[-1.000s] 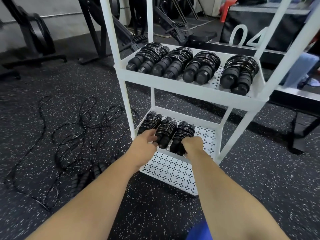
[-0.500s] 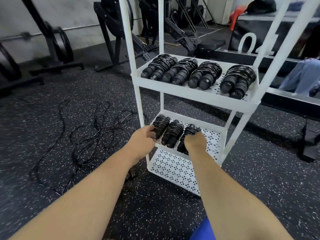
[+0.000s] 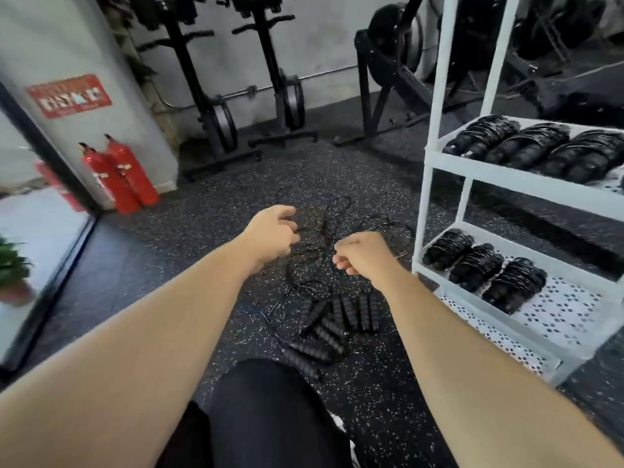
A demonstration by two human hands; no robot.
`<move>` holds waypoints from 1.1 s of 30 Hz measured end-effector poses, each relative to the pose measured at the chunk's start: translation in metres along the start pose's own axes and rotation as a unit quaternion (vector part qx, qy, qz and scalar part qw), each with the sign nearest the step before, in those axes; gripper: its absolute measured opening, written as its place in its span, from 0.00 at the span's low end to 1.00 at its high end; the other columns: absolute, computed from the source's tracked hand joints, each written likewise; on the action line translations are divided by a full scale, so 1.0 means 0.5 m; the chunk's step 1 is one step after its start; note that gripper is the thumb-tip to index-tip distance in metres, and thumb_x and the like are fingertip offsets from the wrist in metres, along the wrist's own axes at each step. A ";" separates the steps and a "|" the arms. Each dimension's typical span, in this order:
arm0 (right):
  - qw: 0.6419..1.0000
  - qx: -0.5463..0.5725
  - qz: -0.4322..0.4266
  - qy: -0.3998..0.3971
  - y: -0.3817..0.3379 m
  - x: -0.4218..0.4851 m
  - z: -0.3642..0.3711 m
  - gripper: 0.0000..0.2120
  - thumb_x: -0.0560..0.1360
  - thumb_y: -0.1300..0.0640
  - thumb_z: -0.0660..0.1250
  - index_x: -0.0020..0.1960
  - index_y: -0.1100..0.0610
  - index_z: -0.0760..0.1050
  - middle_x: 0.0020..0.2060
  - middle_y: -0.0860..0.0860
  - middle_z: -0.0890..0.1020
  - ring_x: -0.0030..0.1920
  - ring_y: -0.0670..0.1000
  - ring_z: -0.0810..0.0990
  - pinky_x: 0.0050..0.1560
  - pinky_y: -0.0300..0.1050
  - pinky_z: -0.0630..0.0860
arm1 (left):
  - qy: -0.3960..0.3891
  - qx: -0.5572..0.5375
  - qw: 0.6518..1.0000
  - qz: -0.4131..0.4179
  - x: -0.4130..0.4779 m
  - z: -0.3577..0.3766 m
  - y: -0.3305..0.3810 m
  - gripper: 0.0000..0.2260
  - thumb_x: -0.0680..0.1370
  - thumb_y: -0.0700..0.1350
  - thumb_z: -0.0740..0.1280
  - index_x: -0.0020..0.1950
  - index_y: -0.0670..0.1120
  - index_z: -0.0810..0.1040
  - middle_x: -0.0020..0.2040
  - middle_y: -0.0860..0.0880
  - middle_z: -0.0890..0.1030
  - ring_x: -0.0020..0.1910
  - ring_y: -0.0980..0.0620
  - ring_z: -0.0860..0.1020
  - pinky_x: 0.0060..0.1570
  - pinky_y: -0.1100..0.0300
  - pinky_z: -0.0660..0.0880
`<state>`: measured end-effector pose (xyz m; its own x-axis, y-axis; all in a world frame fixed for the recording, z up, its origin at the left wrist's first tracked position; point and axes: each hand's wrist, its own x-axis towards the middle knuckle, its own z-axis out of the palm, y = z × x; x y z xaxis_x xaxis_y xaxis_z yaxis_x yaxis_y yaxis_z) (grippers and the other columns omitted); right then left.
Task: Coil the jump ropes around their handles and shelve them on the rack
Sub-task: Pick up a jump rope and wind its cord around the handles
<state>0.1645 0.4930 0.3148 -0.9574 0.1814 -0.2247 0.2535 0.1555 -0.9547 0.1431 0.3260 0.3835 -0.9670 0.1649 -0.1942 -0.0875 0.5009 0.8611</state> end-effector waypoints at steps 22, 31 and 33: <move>0.980 -0.120 0.143 -0.073 0.266 0.367 0.308 0.11 0.77 0.63 0.62 0.39 0.56 0.78 0.36 0.56 0.84 0.32 0.51 0.78 0.36 0.45 0.74 | -0.015 -0.057 0.953 -0.296 0.359 0.025 -0.532 0.04 0.77 0.33 0.67 0.50 0.41 0.76 0.39 0.41 0.78 0.36 0.48 0.73 0.35 0.58 0.68; 0.982 -0.115 0.149 -0.024 0.421 0.472 0.376 0.15 0.75 0.65 0.60 0.34 0.53 0.77 0.32 0.51 0.83 0.33 0.51 0.78 0.41 0.50 0.79 | 0.037 -0.073 0.863 -0.499 0.429 0.174 -0.743 0.34 0.72 0.47 0.76 0.71 0.38 0.63 0.55 0.44 0.71 0.51 0.43 0.71 0.52 0.51 0.72; 0.984 -0.099 0.146 -0.014 0.442 0.486 0.388 0.14 0.74 0.66 0.59 0.35 0.54 0.78 0.31 0.51 0.83 0.33 0.51 0.78 0.40 0.51 0.79 | 0.069 -0.085 0.830 -0.547 0.440 0.208 -0.773 0.48 0.65 0.54 0.80 0.74 0.42 0.53 0.64 0.42 0.69 0.60 0.40 0.70 0.59 0.45 0.71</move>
<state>-0.0390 0.3829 0.0112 -0.8429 0.2207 -0.4908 0.5370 0.2882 -0.7928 -0.0110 0.2569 -0.0410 -0.3036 -0.4139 -0.8582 -0.9524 0.1579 0.2608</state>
